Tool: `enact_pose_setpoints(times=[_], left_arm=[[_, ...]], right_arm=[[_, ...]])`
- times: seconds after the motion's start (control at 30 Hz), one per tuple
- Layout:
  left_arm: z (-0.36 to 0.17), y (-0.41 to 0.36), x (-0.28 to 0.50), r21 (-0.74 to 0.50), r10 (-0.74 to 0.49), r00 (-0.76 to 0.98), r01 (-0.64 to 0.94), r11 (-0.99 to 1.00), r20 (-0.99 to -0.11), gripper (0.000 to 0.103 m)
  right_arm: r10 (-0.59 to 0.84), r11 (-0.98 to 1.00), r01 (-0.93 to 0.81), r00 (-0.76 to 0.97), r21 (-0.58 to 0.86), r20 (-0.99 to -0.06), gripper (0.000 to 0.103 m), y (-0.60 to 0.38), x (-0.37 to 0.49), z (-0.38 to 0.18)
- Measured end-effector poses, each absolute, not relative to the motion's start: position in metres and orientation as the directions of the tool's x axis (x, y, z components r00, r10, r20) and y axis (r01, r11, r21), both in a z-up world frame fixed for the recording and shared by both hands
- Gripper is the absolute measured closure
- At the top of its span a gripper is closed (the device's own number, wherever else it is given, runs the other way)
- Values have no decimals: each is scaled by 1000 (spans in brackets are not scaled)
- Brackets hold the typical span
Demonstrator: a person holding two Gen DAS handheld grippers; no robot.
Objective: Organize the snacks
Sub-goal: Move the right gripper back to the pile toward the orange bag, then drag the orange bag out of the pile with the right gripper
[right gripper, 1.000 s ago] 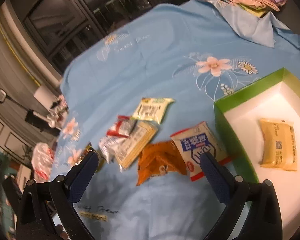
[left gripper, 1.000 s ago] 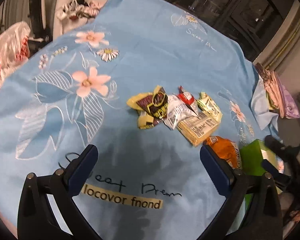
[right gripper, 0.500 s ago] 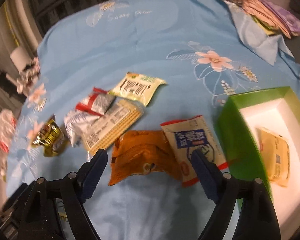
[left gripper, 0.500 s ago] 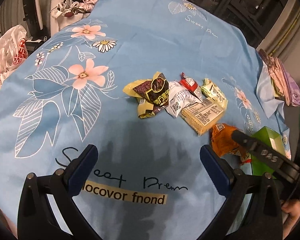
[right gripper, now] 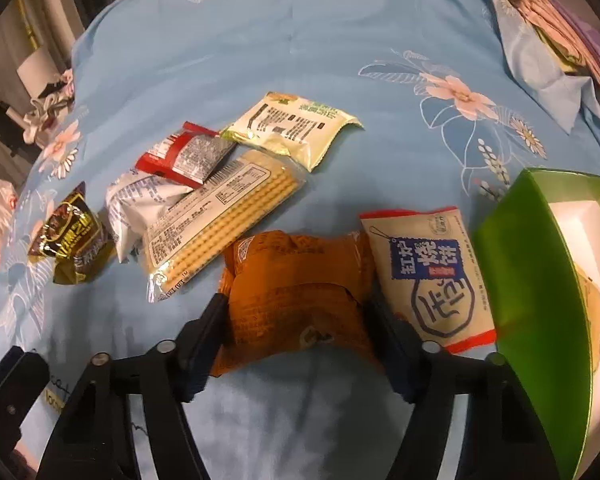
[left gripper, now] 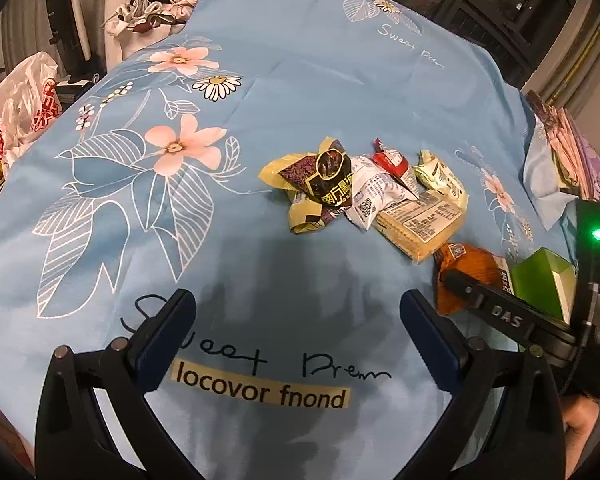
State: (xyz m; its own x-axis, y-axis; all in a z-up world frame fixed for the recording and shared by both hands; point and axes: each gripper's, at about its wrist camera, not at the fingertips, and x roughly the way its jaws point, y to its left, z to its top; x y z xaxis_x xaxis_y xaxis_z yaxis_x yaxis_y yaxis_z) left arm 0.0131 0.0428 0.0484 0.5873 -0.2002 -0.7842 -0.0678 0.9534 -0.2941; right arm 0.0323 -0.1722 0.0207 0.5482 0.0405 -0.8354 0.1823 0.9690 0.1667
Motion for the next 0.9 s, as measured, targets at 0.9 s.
enact_pose_setpoints(times=[0.9], left_arm=[[47, 60, 17, -384, -266, 576, -92, 919, -773, 1]], right_arm=[[407, 879, -14, 540, 476, -737, 30, -157, -11, 49]])
